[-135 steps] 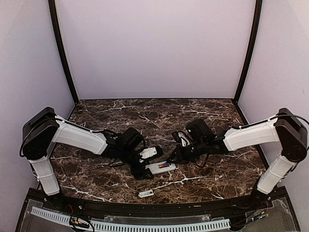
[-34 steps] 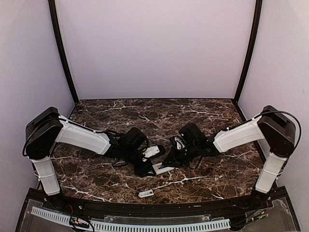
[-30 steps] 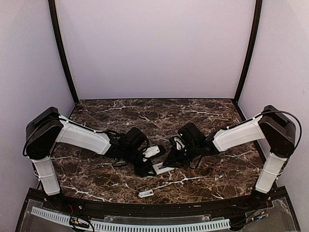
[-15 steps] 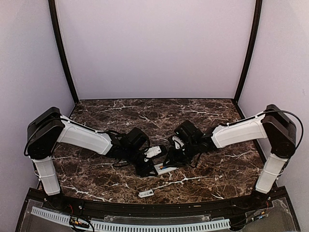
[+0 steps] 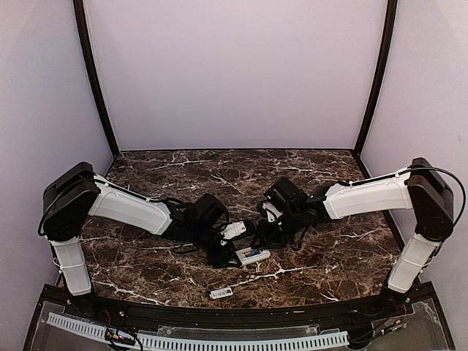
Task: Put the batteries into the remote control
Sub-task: Place the battery in the battery compartment.
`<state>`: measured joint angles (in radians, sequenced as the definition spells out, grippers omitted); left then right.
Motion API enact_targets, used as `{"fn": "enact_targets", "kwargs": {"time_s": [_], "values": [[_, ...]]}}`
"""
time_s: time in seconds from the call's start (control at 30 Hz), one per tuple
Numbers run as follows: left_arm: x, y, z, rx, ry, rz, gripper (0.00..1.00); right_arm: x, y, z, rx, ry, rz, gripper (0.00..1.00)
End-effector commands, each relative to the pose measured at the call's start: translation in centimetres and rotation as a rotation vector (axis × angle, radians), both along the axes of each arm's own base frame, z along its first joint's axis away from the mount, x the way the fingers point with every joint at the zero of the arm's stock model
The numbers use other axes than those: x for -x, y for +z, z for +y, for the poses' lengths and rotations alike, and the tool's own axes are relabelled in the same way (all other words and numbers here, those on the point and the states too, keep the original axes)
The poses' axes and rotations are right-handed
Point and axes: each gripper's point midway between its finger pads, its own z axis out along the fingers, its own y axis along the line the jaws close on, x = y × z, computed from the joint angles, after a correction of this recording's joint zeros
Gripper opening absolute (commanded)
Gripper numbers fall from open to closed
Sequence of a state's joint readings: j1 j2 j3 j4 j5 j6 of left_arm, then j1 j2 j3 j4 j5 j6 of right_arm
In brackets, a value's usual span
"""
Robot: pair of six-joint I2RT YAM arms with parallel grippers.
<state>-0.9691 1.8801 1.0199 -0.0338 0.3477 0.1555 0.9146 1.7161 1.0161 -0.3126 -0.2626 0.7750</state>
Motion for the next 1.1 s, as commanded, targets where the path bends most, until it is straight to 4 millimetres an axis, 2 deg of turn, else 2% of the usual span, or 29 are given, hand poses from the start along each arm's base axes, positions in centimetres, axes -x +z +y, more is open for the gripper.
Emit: {"fn": "enact_targets", "kwargs": {"time_s": [0.0, 0.3, 0.47, 1.07], "values": [[3.9, -5.5, 4.1, -0.212, -0.018, 0.158, 0.36, -0.3, 1.2, -0.6, 0.036, -0.002, -0.042, 0.29], [3.9, -5.6, 4.1, -0.219, -0.018, 0.158, 0.36, -0.1, 1.3, -0.9, 0.046, 0.005, -0.041, 0.20], [3.9, -5.7, 4.1, -0.223, -0.016, 0.160, 0.36, 0.0, 0.8, -0.8, 0.047, 0.012, -0.028, 0.10], [3.8, -5.9, 4.3, -0.232, -0.011, 0.161, 0.34, 0.8, -1.6, -0.9, 0.053, 0.010, 0.022, 0.02]]}}
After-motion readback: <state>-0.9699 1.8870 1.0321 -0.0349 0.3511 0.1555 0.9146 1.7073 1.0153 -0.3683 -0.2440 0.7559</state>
